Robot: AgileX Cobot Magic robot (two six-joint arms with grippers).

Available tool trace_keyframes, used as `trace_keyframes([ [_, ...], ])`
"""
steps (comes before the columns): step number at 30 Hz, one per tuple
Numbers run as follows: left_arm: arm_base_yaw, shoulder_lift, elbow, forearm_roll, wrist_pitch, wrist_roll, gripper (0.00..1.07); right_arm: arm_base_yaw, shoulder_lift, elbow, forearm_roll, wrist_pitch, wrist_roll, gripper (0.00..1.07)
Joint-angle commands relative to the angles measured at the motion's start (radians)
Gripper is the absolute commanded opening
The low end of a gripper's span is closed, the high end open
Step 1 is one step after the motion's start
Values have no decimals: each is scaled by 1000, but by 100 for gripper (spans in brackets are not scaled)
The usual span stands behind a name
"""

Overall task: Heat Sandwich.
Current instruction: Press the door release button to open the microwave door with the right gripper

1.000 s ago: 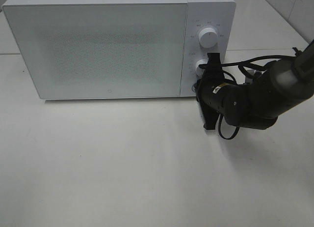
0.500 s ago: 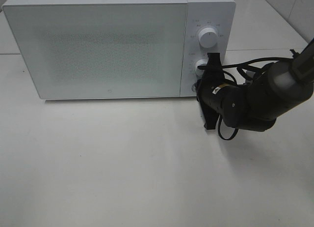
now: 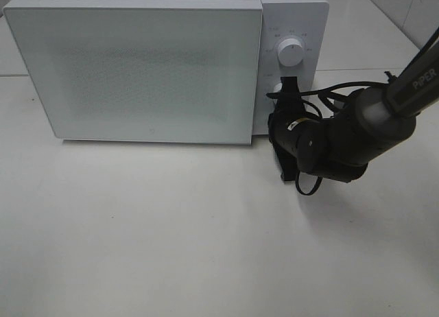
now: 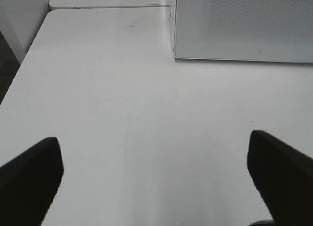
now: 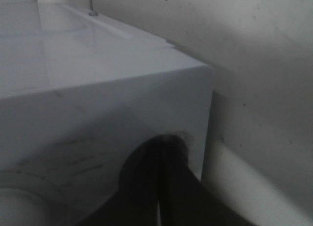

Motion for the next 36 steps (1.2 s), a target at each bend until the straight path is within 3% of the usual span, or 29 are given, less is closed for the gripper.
trace_keyframes([
  [1,-8,-26,3,-5,-8,-3,97,-27,0,-119,-70,-270,-13,0],
  [24,-8,-26,3,-5,-8,-3,97,-26,-9,-130,-77,-248,-27,0],
  [36,-8,-26,3,-5,-8,-3,97,-15,-60,-19,-119,-143,46,0],
])
